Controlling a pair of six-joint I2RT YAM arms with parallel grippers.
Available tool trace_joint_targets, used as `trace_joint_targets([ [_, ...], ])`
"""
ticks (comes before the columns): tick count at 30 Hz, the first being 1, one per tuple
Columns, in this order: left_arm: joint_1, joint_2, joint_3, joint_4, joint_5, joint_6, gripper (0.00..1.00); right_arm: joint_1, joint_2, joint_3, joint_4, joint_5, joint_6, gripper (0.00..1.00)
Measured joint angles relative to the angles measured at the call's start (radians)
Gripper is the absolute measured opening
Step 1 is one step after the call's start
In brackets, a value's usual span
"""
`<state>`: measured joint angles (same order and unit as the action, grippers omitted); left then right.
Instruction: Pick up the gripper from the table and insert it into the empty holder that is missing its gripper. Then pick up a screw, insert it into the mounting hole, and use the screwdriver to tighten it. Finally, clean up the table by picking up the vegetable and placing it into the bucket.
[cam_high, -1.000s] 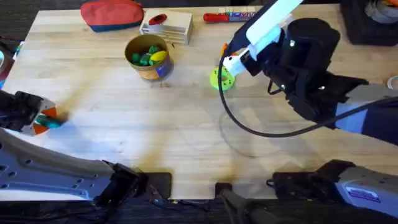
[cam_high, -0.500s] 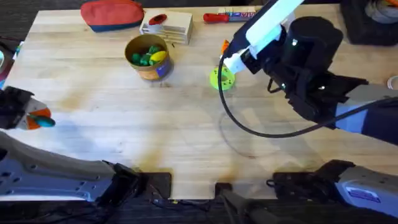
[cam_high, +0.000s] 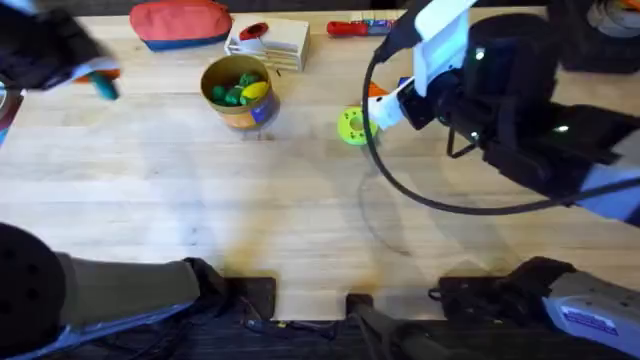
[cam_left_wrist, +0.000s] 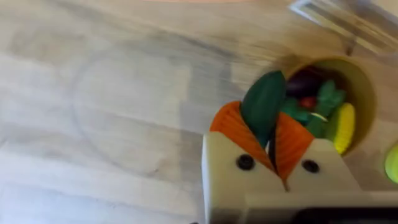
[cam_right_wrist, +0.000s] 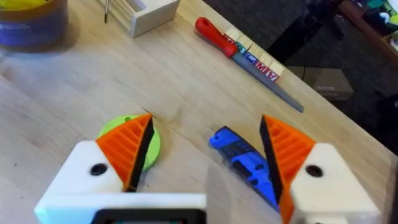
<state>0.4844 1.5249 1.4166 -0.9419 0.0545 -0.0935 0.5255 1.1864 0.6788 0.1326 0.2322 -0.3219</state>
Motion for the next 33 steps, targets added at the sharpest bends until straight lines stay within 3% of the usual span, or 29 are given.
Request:
trace_joint_targets([
  [5,-0.262,-0.001,0.0,0.045,0.071,0.127,0.026,0.0,-0.106,0.041,-0.172,0.0,0.029,0.992],
  [8,-0.38,0.0,0.0,0.102,0.105,0.173,0.026,0.0,-0.164,0.043,-0.253,0.0,0.053,0.992],
  [11,-0.45,0.007,0.0,0.146,0.119,0.196,0.026,0.0,-0.212,0.043,-0.3,0.0,0.065,0.992],
  [15,-0.483,0.051,0.0,0.152,0.129,0.21,0.026,0.0,-0.262,0.043,-0.33,0.0,0.072,0.991],
  [23,-0.478,0.212,0.0,0.097,0.129,0.215,0.026,0.0,-0.284,0.043,-0.36,0.0,0.079,0.991],
  [27,-0.478,0.215,0.0,0.095,0.121,0.218,0.052,0.0,-0.284,0.043,-0.361,0.0,0.08,0.991],
  [32,-0.478,0.212,0.0,0.08,0.064,0.222,0.842,0.0,-0.284,0.043,-0.361,0.0,0.08,0.991],
  [33,-0.478,0.21,0.0,0.076,0.05,0.22,0.945,0.0,-0.284,0.043,-0.361,0.0,0.08,0.991],
])
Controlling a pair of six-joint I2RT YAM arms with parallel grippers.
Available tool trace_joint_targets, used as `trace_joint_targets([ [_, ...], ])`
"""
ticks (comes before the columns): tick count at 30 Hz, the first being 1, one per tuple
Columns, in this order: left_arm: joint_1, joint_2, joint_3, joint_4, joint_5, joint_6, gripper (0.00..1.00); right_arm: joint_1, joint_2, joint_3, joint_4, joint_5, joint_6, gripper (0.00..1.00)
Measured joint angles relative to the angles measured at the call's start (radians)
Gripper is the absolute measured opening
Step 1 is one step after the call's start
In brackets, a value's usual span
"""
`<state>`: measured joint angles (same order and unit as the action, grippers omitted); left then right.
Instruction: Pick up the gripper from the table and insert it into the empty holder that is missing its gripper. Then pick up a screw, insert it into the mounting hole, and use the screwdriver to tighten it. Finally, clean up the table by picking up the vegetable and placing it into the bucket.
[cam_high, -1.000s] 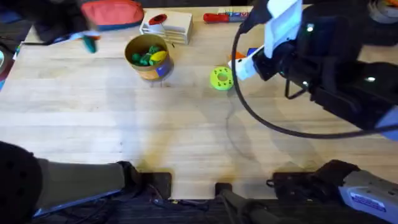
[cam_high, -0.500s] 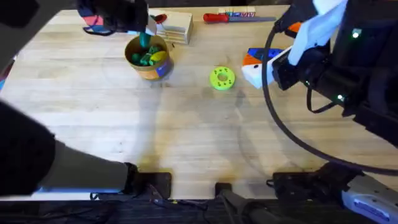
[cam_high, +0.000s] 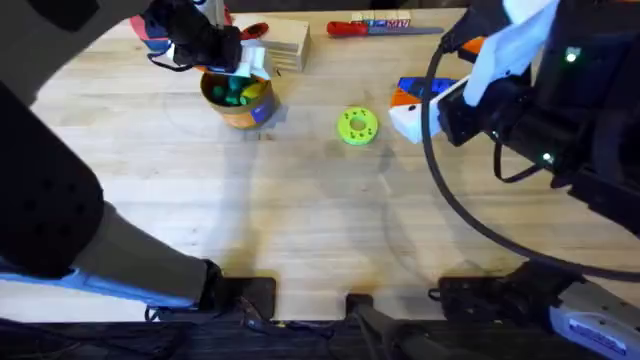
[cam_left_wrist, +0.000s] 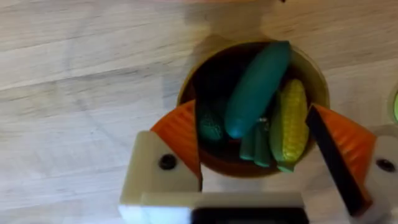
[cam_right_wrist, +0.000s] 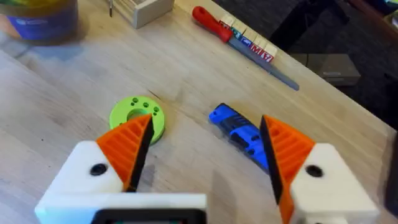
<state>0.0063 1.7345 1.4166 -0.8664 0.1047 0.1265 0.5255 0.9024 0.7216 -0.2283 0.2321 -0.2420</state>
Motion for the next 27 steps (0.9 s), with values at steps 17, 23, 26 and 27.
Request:
trace_joint_targets([
  [17,-0.005,-0.417,0.062,-0.398,-0.04,0.096,0.988,0.0,-0.147,0.092,-0.328,0.0,0.131,0.991],
  [23,-0.046,-0.511,0.062,-0.545,-0.005,0.106,0.989,0.0,-0.228,0.208,-0.605,0.0,0.211,0.991],
  [26,-0.051,-0.539,0.062,-0.569,0.005,0.106,0.988,0.0,-0.247,0.214,-0.66,0.0,0.24,0.991],
  [27,-0.051,-0.544,0.062,-0.572,0.005,0.106,0.988,0.0,-0.249,0.214,-0.669,0.0,0.245,0.991],
])
